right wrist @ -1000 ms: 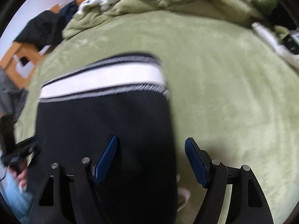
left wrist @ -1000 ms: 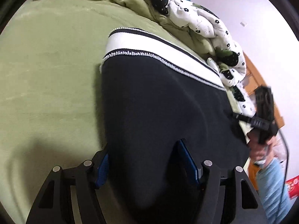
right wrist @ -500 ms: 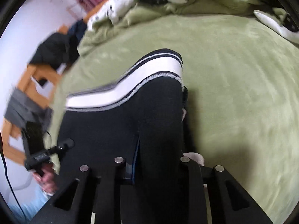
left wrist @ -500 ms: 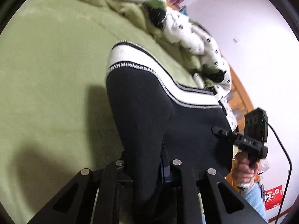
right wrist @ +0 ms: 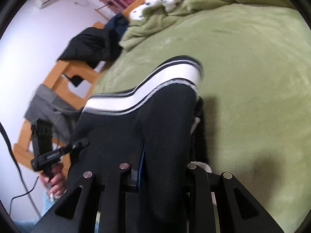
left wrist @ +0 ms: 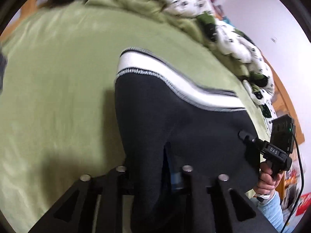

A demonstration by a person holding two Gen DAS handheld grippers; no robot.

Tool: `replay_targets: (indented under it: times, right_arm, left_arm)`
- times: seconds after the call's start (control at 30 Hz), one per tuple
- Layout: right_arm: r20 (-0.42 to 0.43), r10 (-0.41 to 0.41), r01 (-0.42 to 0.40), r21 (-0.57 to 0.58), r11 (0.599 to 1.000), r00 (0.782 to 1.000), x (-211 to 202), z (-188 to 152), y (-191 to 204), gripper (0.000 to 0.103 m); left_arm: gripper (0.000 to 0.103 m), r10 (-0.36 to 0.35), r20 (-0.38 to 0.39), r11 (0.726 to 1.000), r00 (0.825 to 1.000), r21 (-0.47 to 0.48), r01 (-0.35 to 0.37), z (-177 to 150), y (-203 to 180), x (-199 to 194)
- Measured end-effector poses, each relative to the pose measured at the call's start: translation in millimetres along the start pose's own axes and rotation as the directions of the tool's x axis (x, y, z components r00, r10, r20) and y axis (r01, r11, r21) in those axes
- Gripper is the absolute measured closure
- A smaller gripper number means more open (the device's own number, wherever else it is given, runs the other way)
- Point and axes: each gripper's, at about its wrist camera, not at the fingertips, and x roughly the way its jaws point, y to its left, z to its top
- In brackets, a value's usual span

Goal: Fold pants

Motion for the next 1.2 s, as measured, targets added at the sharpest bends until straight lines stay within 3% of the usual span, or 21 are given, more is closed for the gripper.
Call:
replay_targets:
  times: [0.1, 0.2, 0.23, 0.33, 0.43, 0.57, 0.7, 0.77, 1.0, 1.1, 1.2]
  right_arm:
    - [0.004, -0.018, 0.018, -0.003, 1.000, 1.000, 7, -5, -18, 0.071]
    - [0.017, -0.160, 0.161, -0.048, 0.986, 0.987, 5, -8, -7, 0.056]
    - [0.027, -0.208, 0.209, -0.069, 0.976, 0.978, -1, -12, -3, 0.050]
    - [0.076, -0.319, 0.327, -0.147, 0.934, 0.945, -16, -20, 18, 0.048]
    - [0.193, -0.413, 0.446, -0.178, 0.877, 0.890, -48, -27, 33, 0.048]
    - [0.218, -0.361, 0.395, -0.139, 0.908, 0.907, -70, -12, 41, 0.048]
    - [0.289, -0.367, 0.419, -0.141, 0.897, 0.884, -65, 12, 60, 0.048]
    - [0.298, -0.357, 0.416, -0.163, 0.895, 0.885, -56, 21, 68, 0.047]
    - [0.174, -0.320, 0.350, -0.181, 0.919, 0.931, 12, 40, 52, 0.050]
    - [0.185, -0.371, 0.406, -0.215, 0.888, 0.910, 36, 35, 45, 0.050]
    - [0.199, -0.403, 0.447, -0.288, 0.847, 0.893, 42, 31, 52, 0.050]
  left_arm:
    - [0.062, 0.024, -0.015, 0.998, 1.000, -0.063, -0.025, -11, 7, 15]
    - [0.061, 0.097, -0.018, 0.995, 0.995, -0.005, -0.098, -14, -7, 8]
    - [0.061, 0.137, -0.006, 0.990, 0.991, 0.022, -0.137, -14, -13, 3]
    - [0.056, 0.231, 0.092, 0.969, 0.969, 0.065, -0.238, -17, -27, -24]
    - [0.044, 0.203, 0.184, 0.975, 0.962, 0.051, -0.215, -15, -34, -50]
    - [0.039, 0.125, 0.261, 0.988, 0.957, 0.057, -0.144, -12, -48, -59]
    - [0.039, 0.124, 0.283, 0.989, 0.951, 0.048, -0.143, -13, -49, -49]
    - [0.039, 0.138, 0.294, 0.986, 0.946, 0.046, -0.158, -13, -42, -46]
    - [0.039, 0.086, 0.266, 0.996, 0.960, -0.036, -0.079, -4, -24, -27]
    - [0.039, 0.097, 0.242, 0.995, 0.965, -0.056, -0.086, 0, -18, -5]
    - [0.039, 0.125, 0.158, 0.990, 0.979, -0.089, -0.112, -4, -8, 18]
